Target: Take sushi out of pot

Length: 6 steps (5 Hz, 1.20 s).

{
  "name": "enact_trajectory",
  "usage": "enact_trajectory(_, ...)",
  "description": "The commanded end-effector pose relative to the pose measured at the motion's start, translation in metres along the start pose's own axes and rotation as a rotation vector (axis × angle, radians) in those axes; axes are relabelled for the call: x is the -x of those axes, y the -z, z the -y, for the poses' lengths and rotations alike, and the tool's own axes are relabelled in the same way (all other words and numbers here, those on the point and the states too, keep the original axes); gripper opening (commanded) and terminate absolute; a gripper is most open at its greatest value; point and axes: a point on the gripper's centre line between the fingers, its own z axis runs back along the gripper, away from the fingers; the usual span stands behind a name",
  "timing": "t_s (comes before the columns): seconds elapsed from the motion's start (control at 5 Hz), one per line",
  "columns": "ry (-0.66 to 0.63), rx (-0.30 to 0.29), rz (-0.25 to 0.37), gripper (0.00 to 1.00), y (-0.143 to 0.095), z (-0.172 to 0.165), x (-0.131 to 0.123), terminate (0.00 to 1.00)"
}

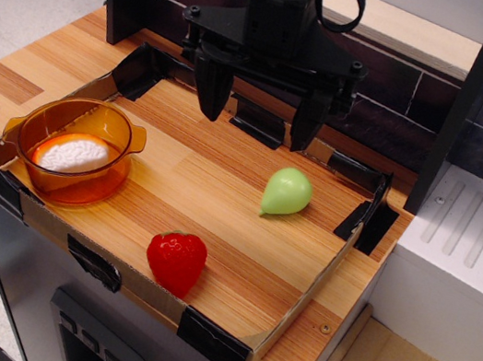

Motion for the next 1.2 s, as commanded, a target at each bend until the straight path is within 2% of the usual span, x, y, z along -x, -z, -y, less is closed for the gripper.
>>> enact_trajectory(0.0, 0.0, 0.0, 0.0, 1.0, 0.0, 0.0, 0.0, 0.0)
enact_trajectory(0.2, 0.033, 0.029, 0.029, 1.0, -0.014, -0.027, -0.004, 0.0)
enact_trajectory(0.4, 0.069, 0.075, 0.045, 1.0, -0.018, -0.055, -0.008, 0.0)
enact_trajectory(0.6, 0.167, 0.063, 0.042, 1.0, -0.014, -0.092, -0.02, 0.0)
enact_trajectory(0.8, 0.296, 0.096, -0.088, 1.0, -0.002, -0.122, -0.032, 0.0)
enact_trajectory(1.0, 0.415, 0.121, -0.155, 1.0, 0.008, -0.142, -0.039, 0.0)
